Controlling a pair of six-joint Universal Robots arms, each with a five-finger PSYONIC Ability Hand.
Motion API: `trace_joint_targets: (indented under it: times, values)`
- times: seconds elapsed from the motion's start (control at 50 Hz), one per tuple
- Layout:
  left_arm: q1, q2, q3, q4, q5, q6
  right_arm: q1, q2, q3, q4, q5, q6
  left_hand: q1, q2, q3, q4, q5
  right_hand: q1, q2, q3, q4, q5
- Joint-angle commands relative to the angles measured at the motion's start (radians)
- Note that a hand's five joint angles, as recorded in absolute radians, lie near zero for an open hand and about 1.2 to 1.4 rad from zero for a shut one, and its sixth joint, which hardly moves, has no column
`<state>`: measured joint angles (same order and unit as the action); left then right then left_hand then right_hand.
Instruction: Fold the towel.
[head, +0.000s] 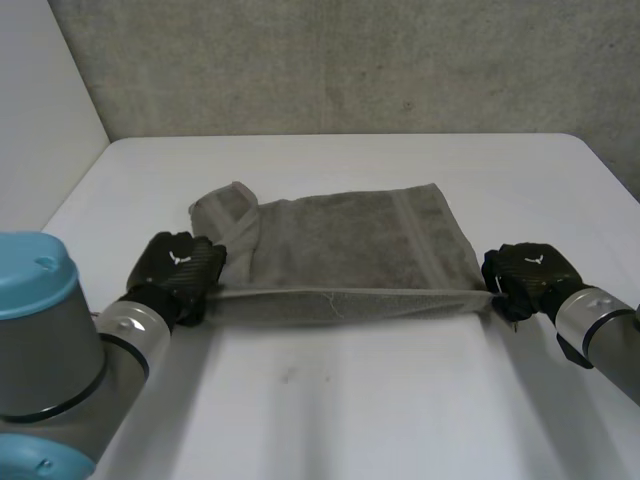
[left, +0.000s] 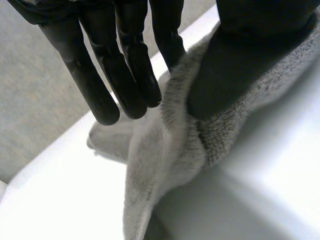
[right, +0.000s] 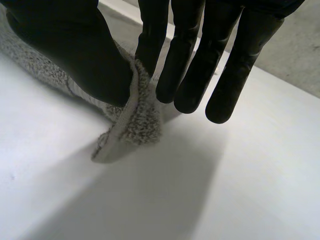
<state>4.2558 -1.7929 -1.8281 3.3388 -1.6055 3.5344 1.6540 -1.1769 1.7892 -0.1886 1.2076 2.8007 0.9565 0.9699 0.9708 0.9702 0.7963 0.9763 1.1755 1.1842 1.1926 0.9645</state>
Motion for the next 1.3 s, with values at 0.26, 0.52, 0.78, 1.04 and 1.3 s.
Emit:
trace_joint_targets:
  times: [0.26, 0.52, 0.78, 1.04, 1.3]
  values:
    - [0.076, -0.166, 0.010, 0.142, 0.004, 0.001, -0.022, -0.056, 0.018, 0.003, -0.013, 0.000, -0.631, -0.645, -0.646, -0.645, -0.646, 0.420, 0.221, 0.212, 0.204, 0.257]
    - [0.108, -0.057, -0.053, 0.010, 0.009, 0.000, -0.089, -0.066, 0.013, -0.009, 0.000, 0.003, -0.629, -0.642, -0.643, -0.642, -0.643, 0.420, 0.221, 0.212, 0.204, 0.257]
    - [0.312, -0.026, -0.049, -0.056, 0.231, 0.005, -0.119, -0.066, -0.005, -0.022, -0.003, 0.016, -0.579, -0.592, -0.593, -0.592, -0.593, 0.420, 0.221, 0.212, 0.204, 0.257]
    - [0.349, -0.141, -0.046, -0.045, 0.357, 0.011, -0.119, -0.066, -0.002, -0.023, -0.010, 0.016, -0.491, -0.504, -0.505, -0.504, -0.505, 0.420, 0.221, 0.212, 0.204, 0.257]
    - [0.342, -0.211, -0.037, 0.065, 0.358, 0.006, -0.115, -0.064, 0.002, -0.025, -0.011, 0.014, -0.179, -0.193, -0.194, -0.193, -0.194, 0.420, 0.221, 0.212, 0.204, 0.257]
